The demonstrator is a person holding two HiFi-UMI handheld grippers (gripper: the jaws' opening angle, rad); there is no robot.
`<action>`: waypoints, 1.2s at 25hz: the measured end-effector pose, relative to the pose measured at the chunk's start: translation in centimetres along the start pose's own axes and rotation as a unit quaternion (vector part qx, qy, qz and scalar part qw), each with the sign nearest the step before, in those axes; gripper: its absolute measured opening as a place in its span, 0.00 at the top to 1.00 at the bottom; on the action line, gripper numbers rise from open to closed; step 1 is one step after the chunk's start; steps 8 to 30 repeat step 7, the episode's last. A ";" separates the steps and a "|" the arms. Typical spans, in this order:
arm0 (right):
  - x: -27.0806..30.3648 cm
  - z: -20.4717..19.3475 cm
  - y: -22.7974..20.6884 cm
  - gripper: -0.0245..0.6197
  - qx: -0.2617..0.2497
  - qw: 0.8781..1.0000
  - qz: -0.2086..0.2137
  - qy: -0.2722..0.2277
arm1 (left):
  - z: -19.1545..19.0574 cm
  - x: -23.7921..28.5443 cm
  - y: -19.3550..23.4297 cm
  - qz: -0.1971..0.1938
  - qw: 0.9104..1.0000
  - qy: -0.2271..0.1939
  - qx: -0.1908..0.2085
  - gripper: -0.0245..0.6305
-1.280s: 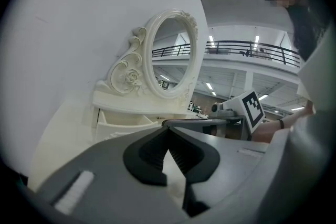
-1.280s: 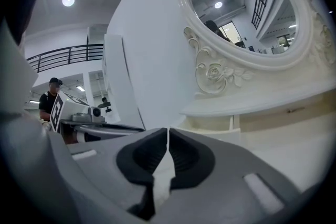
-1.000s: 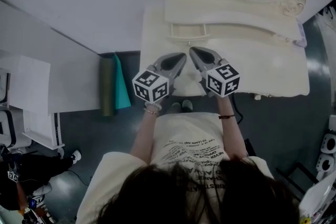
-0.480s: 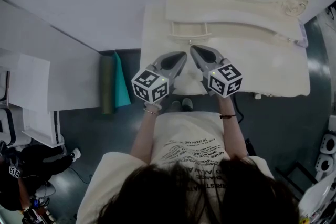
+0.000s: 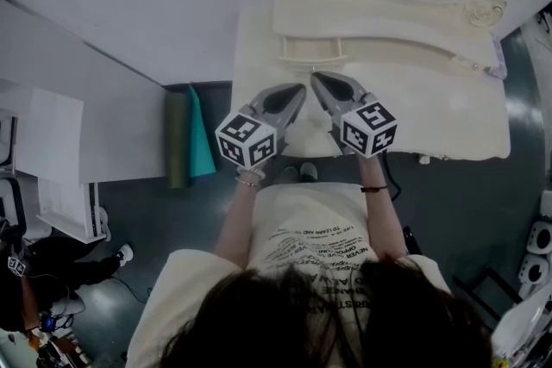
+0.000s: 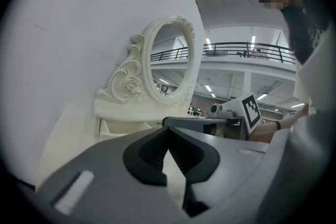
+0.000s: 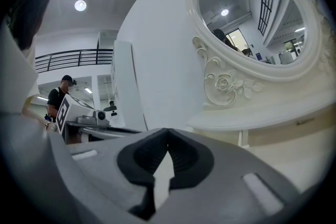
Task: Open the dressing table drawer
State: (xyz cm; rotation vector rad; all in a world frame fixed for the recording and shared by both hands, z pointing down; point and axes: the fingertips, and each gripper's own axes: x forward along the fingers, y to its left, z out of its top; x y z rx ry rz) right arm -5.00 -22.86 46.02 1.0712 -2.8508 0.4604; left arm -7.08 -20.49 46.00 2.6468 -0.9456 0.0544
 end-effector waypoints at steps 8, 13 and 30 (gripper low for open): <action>0.5 0.1 0.0 0.96 0.001 1.000 0.004 0.000 | 0.2 0.2 0.3 -0.001 1.000 0.002 0.003 0.96; 0.5 0.1 0.0 0.96 0.001 1.000 0.004 0.000 | 0.2 0.2 0.3 -0.001 1.000 0.002 0.003 0.96; 0.5 0.1 0.0 0.96 0.001 1.000 0.004 0.000 | 0.2 0.2 0.3 -0.001 1.000 0.002 0.003 0.96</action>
